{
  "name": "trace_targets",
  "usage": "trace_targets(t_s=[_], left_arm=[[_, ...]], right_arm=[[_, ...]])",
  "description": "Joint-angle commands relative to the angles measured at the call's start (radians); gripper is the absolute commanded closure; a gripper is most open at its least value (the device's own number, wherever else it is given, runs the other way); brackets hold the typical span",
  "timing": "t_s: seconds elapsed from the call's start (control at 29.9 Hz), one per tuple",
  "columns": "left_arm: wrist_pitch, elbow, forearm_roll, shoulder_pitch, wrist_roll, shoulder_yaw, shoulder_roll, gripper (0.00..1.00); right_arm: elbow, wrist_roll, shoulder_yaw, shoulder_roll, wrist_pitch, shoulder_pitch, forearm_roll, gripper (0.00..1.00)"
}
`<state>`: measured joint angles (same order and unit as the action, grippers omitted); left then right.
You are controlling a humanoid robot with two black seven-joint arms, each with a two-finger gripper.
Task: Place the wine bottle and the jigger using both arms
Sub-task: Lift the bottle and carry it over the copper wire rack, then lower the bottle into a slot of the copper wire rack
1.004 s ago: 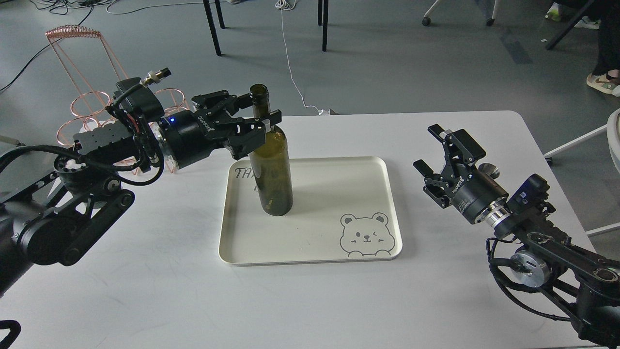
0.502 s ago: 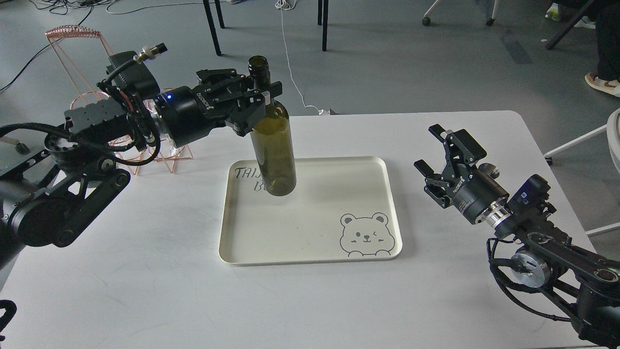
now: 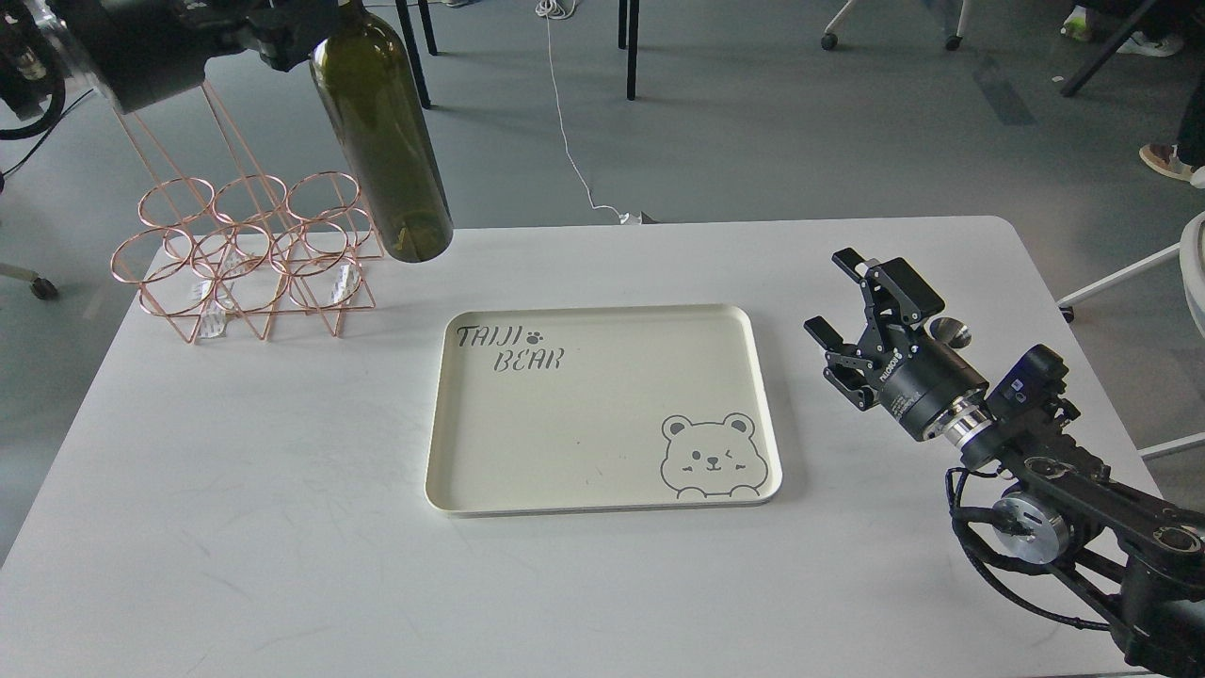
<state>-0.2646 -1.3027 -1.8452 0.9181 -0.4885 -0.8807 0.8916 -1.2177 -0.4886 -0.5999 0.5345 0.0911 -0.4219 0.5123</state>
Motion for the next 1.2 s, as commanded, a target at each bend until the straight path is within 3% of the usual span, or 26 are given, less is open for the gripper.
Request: trace_targets(t_s=[0.0,0.6,1.17], left_arm=[[0.001,0.075,0.009,0.004,0.0,0.0,0.026,0.87],[0.053,0.267,-0.002,0.005,0.0,0.069,0.001,0.86],[0.068,0.35,-0.005,0.005,0.0,0.074,-0.051,0.85]], right_arm=[[0.0,0.0,0.0,-0.005,-0.001,0.0,0.002,0.01],[0.0,0.0,0.0,-0.007,0.001,0.017,0.006,0.01],[-0.002,0.0,0.0,-0.007,-0.001,0.022,0.006,0.01]])
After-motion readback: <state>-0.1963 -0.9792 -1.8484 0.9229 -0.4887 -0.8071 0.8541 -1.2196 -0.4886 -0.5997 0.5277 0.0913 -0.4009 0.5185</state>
